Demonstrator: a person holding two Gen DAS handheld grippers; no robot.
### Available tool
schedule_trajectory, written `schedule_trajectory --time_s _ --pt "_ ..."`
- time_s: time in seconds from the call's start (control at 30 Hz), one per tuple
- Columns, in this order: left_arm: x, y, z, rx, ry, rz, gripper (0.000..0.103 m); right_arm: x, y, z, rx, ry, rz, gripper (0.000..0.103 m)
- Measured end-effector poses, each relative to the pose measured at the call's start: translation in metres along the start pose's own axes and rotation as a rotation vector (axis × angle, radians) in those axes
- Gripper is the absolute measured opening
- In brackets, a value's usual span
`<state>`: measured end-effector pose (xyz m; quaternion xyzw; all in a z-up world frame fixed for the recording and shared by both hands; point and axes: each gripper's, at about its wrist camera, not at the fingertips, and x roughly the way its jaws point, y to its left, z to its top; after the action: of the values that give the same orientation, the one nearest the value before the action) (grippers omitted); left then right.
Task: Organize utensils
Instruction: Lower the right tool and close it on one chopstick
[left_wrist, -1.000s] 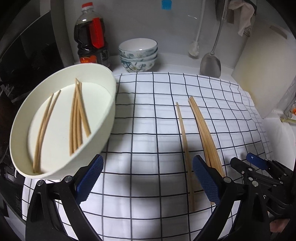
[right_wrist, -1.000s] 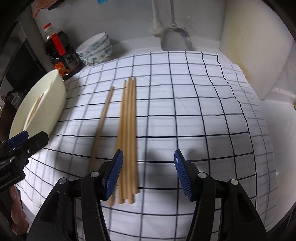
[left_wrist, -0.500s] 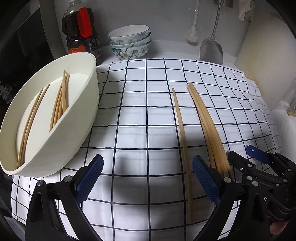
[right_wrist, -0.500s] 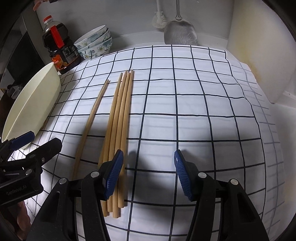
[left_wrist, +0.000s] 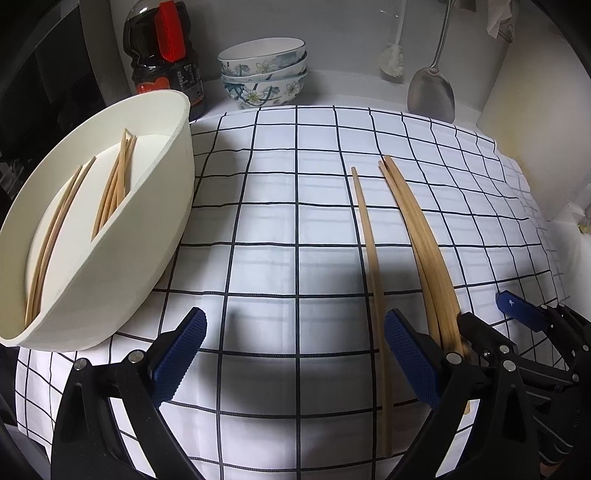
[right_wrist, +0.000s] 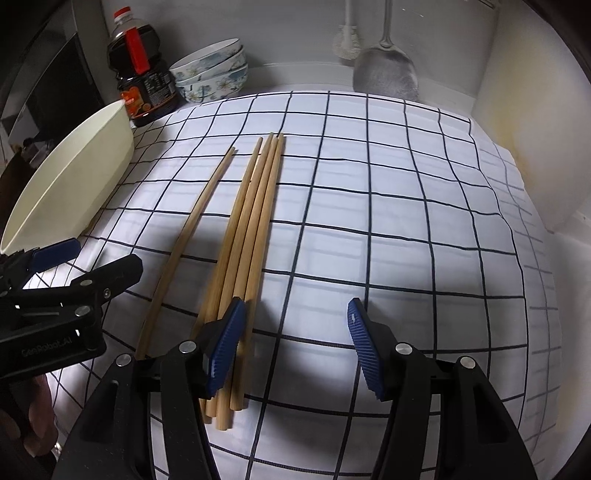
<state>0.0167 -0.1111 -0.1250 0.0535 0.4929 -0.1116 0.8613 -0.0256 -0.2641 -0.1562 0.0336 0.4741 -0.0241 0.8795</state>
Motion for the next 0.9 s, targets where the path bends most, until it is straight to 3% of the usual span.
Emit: schedule_trajectory --time_s 0.17,0.67,0.9 --pt "0.003 0.0 0.0 0.0 0.003 0.003 0.095 0.007 0.006 0.003 -0.044 -0.005 -0.035 0.055" --pt "0.019 -0.014 0.008 0.009 0.008 0.013 0.095 0.005 -0.033 0.004 0.058 -0.043 -0.106 0.051" --pt "0.028 -0.019 0.01 0.021 0.026 0.014 0.095 0.004 -0.041 0.003 0.033 -0.042 -0.089 0.051"
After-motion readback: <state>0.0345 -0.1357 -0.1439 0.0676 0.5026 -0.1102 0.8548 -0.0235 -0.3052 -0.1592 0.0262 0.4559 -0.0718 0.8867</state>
